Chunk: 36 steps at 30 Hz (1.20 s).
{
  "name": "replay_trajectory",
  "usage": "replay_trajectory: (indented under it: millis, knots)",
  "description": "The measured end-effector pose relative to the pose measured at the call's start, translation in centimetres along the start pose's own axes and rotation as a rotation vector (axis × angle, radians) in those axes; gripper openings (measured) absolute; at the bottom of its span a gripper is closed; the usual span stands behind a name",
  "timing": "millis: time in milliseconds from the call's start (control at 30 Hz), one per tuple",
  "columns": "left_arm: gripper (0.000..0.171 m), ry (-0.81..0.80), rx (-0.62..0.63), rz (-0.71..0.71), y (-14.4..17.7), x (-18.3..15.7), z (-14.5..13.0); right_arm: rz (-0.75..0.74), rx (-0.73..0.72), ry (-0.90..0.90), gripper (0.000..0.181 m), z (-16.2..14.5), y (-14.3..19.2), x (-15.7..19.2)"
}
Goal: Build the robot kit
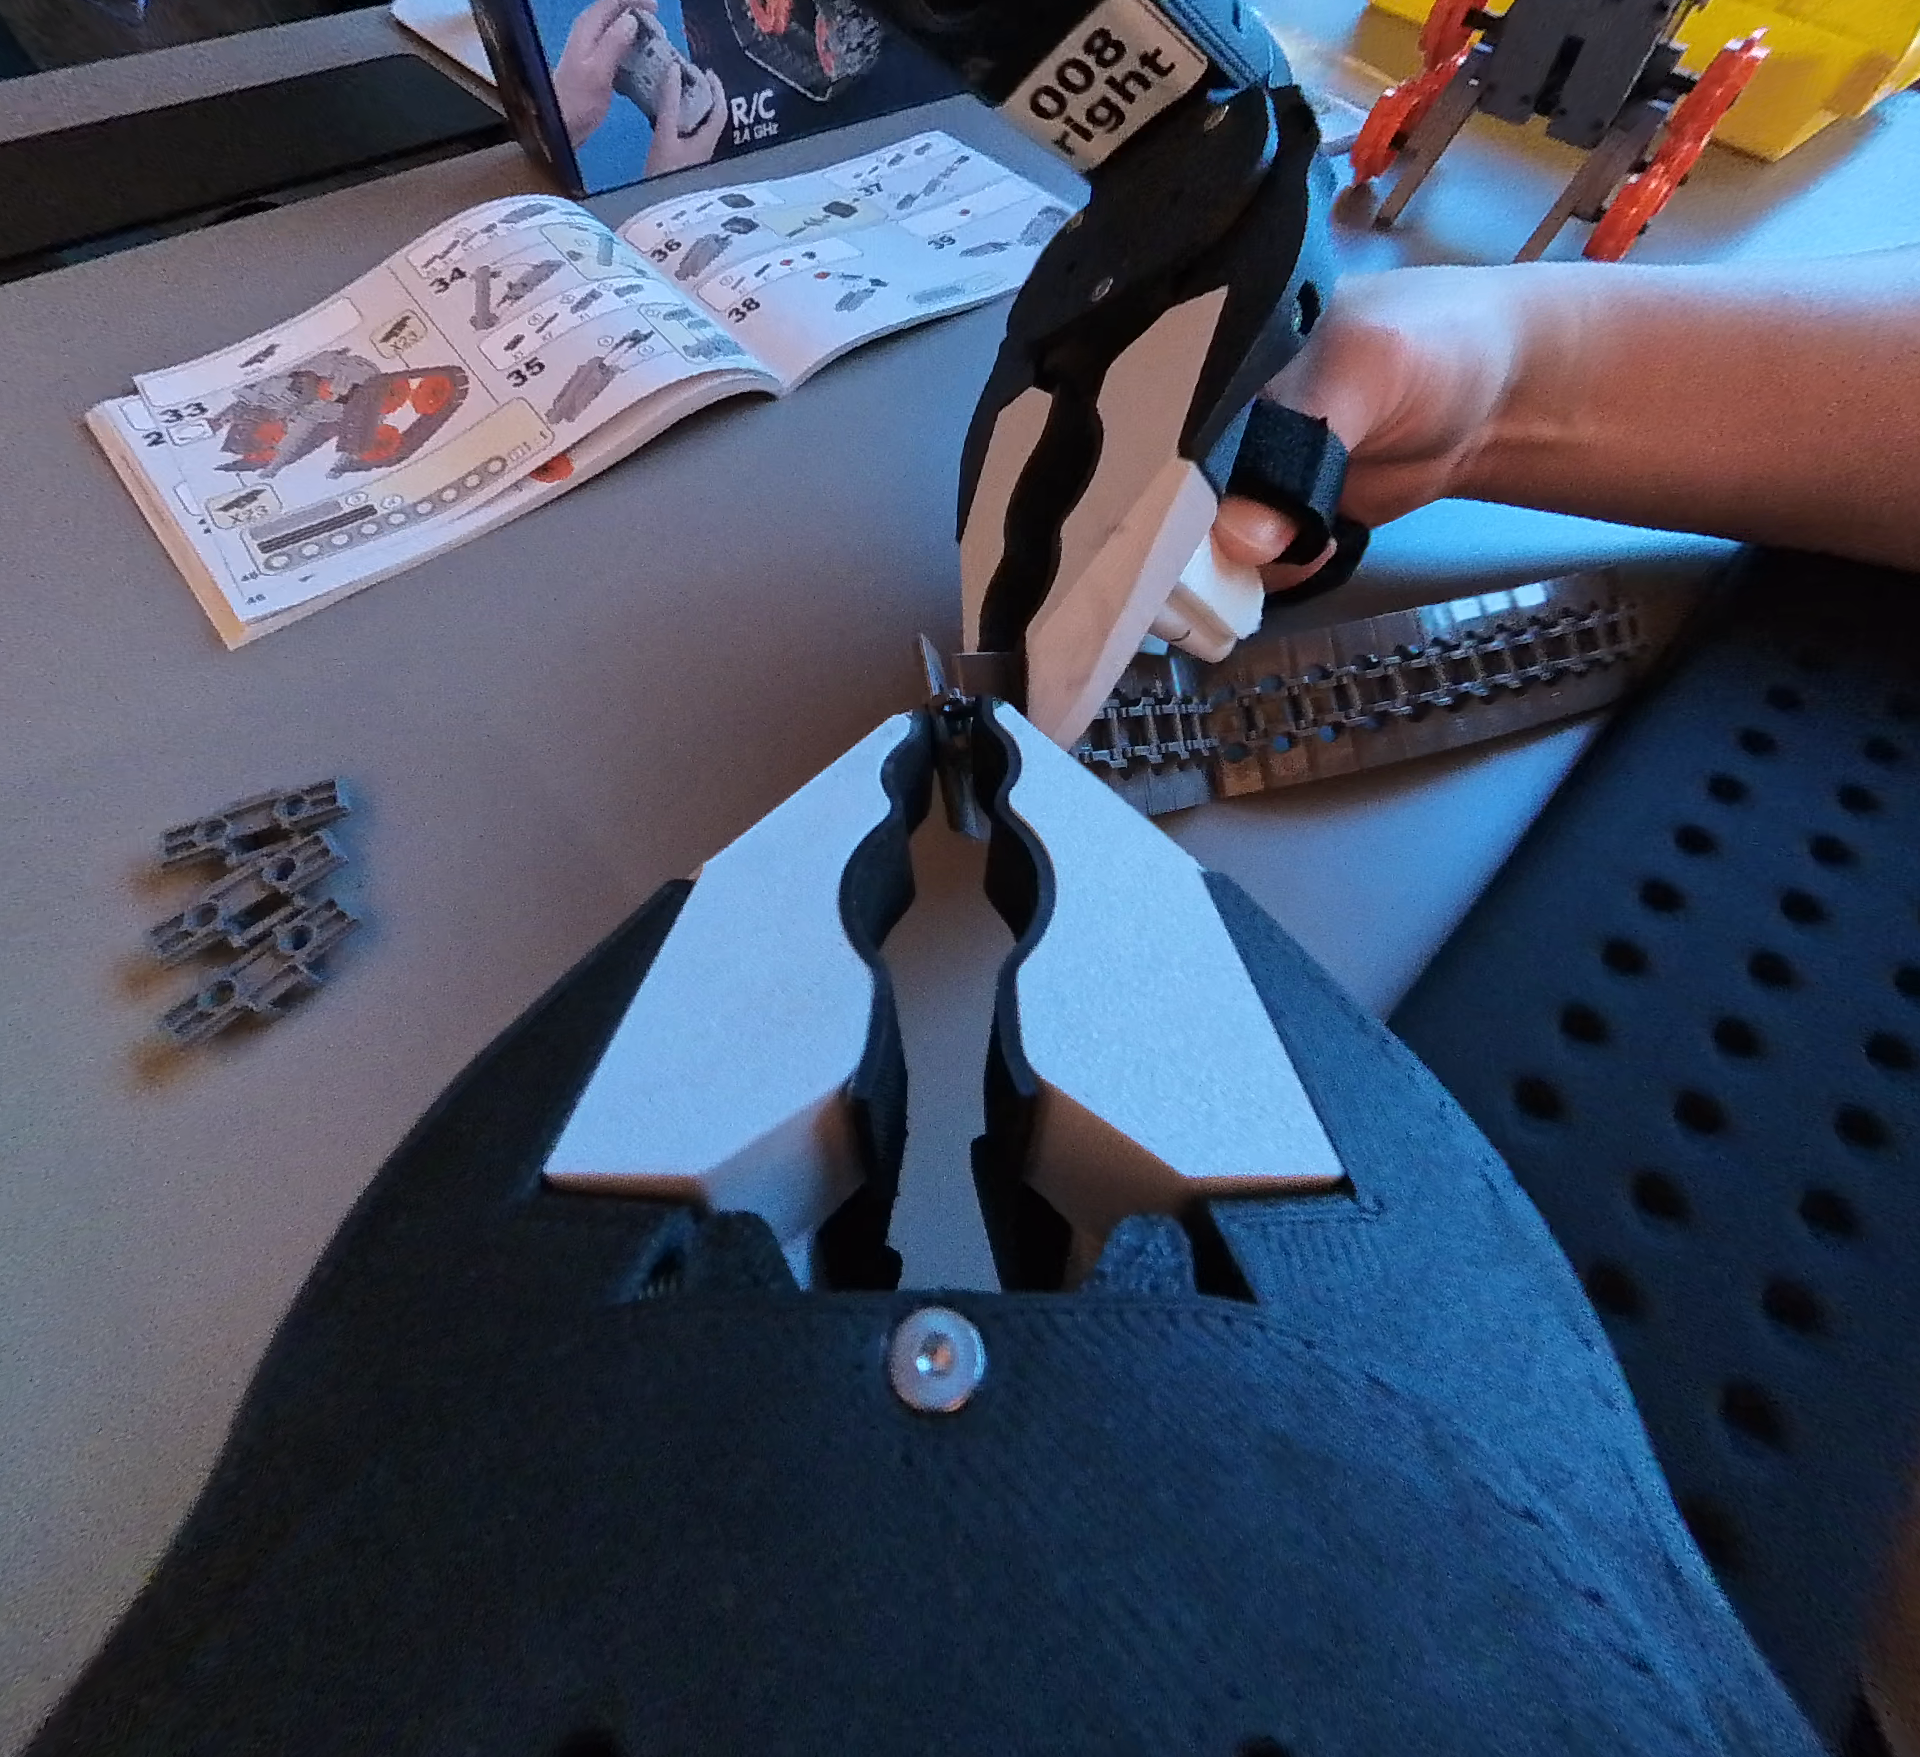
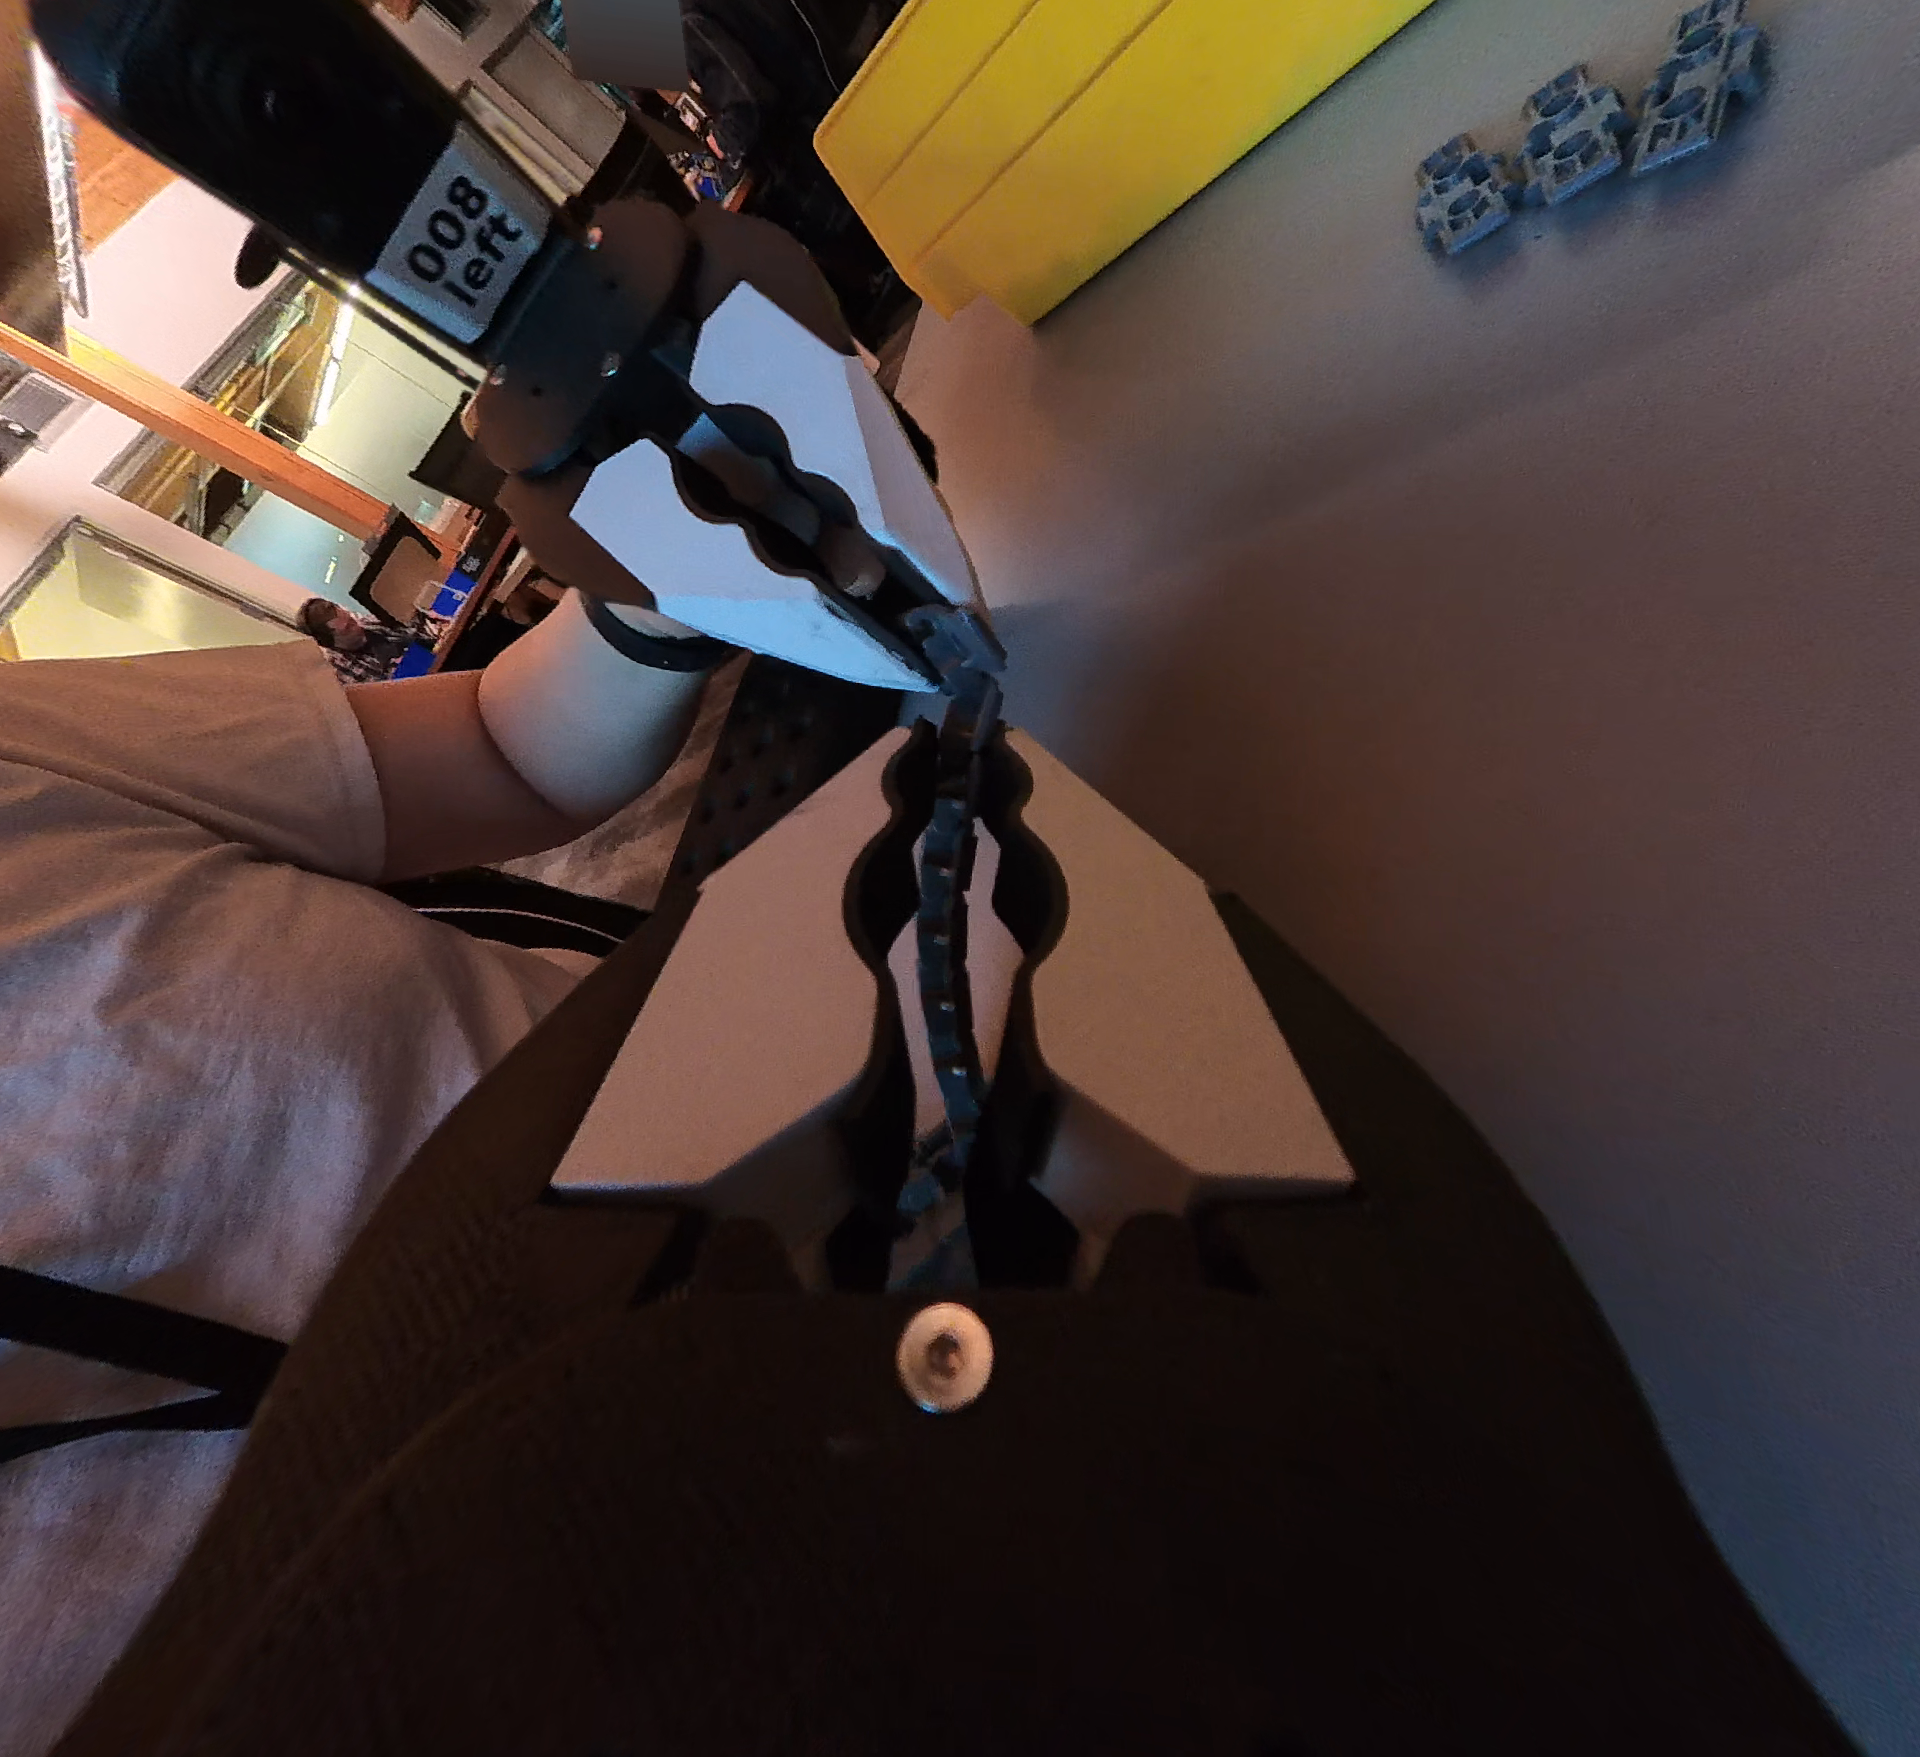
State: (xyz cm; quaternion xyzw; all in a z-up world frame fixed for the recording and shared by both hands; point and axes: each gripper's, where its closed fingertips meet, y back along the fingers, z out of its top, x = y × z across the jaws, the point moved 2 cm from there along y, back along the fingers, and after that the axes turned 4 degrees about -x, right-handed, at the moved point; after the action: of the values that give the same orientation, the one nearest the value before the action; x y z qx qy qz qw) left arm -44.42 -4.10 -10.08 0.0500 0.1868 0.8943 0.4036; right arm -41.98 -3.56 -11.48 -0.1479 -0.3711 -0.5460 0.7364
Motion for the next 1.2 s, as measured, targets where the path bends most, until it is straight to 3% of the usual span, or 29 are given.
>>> replay_trajectory:
  millis: [667,800,1100,1200]
  knots:
    - [0.008,0.060,-0.068,-0.014,0.1,0.3,0.3,0.020,-0.050,-0.019,0.006,0.6,0.0,0.3]
    - [0.007,0.155,-0.066,-0.043,0.0,0.8,0.6,0.045,-0.041,-0.104,0.007,0.6,-0.1,-0.1]
    - [0.012,0.392,-0.214,-0.153,0.4,1.5,2.6,0.056,-0.085,-0.175,0.006,1.0,0.6,-0.6]
    - [0.015,0.374,-0.161,-0.125,0.6,1.7,1.9,0.049,-0.092,-0.194,0.006,1.1,0.6,-0.8]
